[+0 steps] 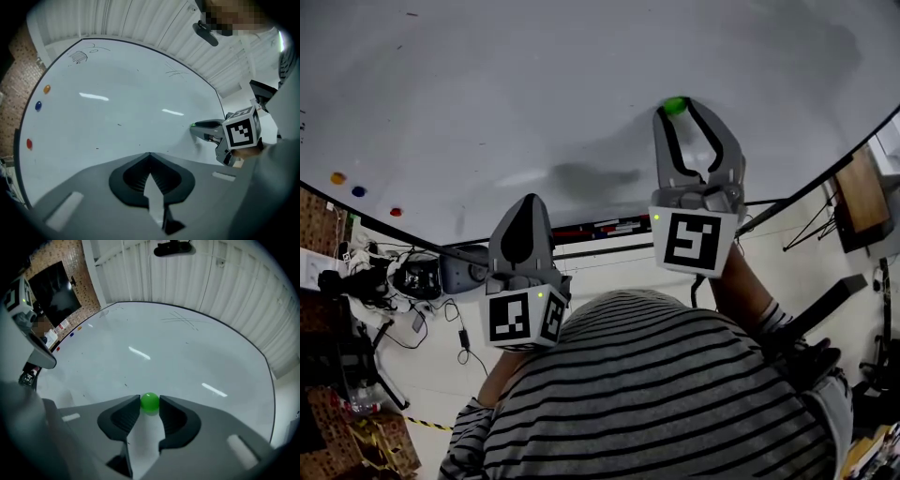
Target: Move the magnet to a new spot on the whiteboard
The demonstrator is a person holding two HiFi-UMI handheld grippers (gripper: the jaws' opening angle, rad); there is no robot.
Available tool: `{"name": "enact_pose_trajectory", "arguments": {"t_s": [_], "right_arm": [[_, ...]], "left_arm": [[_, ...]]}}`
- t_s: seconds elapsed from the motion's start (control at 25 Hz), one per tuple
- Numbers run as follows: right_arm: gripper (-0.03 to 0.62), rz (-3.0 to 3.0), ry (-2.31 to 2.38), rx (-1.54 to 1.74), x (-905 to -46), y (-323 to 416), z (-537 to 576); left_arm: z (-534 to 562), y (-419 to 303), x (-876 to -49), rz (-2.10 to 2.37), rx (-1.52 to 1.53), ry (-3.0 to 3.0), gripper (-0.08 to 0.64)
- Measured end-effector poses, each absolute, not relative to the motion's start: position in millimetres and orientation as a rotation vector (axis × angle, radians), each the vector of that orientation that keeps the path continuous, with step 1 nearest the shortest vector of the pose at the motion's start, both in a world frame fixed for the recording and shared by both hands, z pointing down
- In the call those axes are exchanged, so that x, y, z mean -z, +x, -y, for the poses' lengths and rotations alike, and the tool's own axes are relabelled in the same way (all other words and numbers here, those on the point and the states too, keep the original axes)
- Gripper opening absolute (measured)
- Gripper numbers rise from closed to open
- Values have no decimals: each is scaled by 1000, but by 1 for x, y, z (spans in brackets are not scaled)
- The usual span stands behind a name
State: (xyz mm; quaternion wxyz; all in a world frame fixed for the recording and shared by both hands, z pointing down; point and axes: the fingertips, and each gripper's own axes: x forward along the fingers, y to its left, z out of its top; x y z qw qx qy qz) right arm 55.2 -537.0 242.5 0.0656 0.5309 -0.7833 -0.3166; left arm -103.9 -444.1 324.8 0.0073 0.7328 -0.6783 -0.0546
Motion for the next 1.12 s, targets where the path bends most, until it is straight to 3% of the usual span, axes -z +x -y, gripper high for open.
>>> {"name": "enact_pose_trajectory", "arguments": {"t_s": [1.12], "right_arm": [[124, 2545, 1691, 751, -252, 90, 484]], "left_arm": [[441, -91, -313, 2134, 222, 2330, 15]]}}
